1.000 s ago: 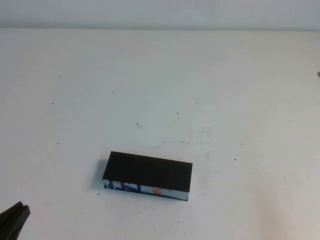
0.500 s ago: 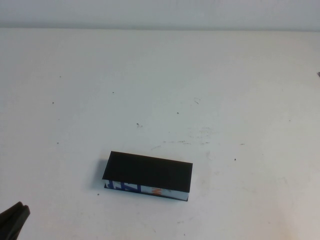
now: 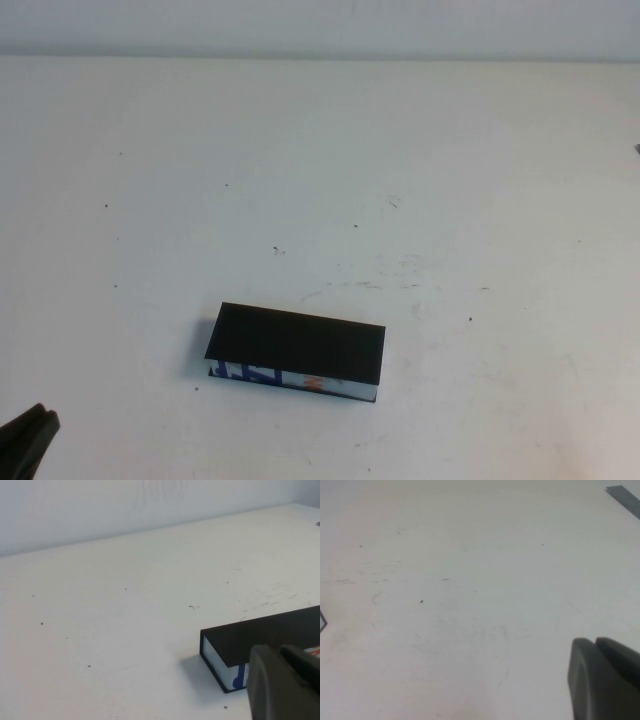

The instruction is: Return glasses to glasses case

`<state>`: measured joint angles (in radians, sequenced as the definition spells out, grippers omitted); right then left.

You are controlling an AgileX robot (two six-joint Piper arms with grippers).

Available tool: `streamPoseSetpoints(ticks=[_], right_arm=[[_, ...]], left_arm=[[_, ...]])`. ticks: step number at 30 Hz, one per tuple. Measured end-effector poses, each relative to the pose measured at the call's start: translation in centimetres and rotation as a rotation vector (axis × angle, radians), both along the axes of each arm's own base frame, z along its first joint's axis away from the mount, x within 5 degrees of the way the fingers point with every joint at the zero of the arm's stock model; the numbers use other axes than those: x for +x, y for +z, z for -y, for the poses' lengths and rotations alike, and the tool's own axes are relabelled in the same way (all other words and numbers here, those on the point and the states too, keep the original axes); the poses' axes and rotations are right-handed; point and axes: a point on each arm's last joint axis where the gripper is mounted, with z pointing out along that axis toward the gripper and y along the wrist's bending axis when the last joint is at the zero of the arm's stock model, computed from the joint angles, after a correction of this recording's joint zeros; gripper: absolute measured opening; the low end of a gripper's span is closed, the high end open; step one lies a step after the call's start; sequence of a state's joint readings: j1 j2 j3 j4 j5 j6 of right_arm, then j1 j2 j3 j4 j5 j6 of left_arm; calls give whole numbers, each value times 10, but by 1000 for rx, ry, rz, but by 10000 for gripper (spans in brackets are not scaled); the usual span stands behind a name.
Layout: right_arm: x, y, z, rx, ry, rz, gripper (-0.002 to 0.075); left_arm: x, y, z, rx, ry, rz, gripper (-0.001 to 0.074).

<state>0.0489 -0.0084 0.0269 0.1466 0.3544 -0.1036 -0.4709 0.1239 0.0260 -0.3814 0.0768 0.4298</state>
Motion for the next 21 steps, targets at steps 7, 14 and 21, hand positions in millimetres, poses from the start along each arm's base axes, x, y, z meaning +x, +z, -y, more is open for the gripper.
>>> streamPoseSetpoints(ticks=[7, 14, 21], right_arm=[[0, 0, 0, 0, 0, 0, -13], [0, 0, 0, 2, 0, 0, -13], [0, 0, 0, 4, 0, 0, -13]], left_arm=[[2, 7, -3, -5, 43, 81, -1], [-1, 17, -22, -82, 317, 211, -1], [-2, 0, -27, -51, 410, 29, -1]])
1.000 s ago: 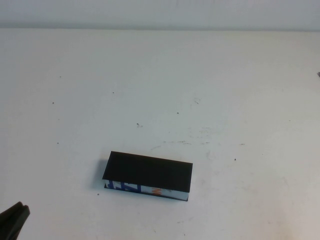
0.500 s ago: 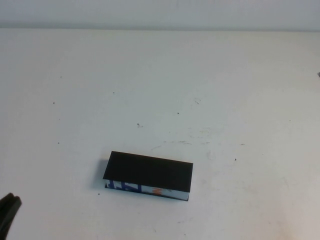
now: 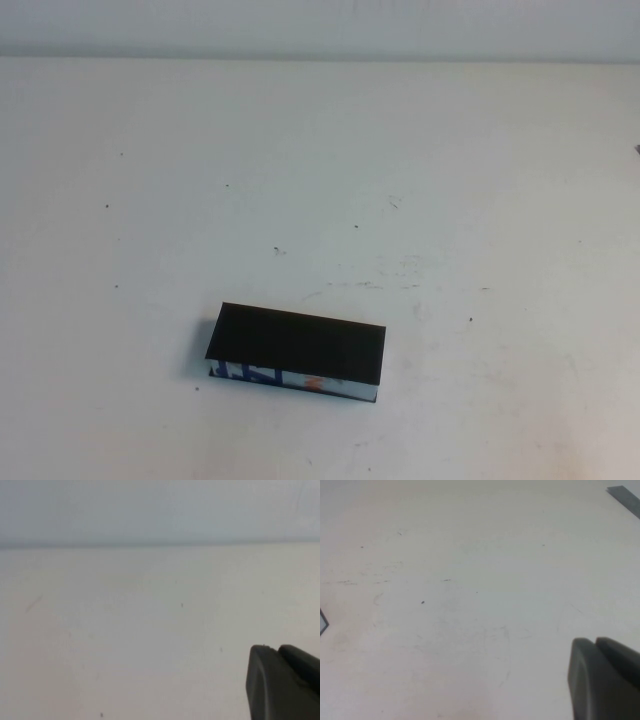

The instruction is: Return glasses to glasses case

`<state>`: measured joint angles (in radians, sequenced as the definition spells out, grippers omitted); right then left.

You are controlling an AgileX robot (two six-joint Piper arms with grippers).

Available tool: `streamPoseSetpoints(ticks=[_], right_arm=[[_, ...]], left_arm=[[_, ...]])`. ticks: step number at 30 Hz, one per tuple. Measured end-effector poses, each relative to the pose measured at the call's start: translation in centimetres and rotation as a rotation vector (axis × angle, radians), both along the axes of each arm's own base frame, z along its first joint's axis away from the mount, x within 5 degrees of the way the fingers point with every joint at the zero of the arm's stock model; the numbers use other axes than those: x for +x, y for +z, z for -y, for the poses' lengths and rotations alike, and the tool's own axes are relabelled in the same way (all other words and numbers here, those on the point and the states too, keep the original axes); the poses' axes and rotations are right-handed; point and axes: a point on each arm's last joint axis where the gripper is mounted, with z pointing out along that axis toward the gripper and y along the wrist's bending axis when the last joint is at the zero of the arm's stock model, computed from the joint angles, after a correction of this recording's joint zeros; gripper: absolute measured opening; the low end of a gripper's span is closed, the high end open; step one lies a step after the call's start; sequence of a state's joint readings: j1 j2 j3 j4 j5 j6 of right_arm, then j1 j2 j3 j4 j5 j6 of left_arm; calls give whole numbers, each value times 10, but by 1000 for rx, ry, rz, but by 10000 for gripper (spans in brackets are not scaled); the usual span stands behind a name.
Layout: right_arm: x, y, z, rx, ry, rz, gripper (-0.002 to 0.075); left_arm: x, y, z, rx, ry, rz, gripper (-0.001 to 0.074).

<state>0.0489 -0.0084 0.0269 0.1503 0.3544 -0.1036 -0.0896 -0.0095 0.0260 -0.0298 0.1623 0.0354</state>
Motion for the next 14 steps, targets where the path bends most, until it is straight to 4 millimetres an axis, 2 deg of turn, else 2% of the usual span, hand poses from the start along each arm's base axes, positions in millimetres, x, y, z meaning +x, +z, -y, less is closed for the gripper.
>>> streamPoseSetpoints(ticks=[5, 14], right_arm=[[0, 0, 0, 0, 0, 0, -13], [0, 0, 0, 4, -1, 0, -13]], left_arm=[[-3, -15, 0, 15, -4, -170, -1], [-3, -17, 0, 19, -4, -191, -1]])
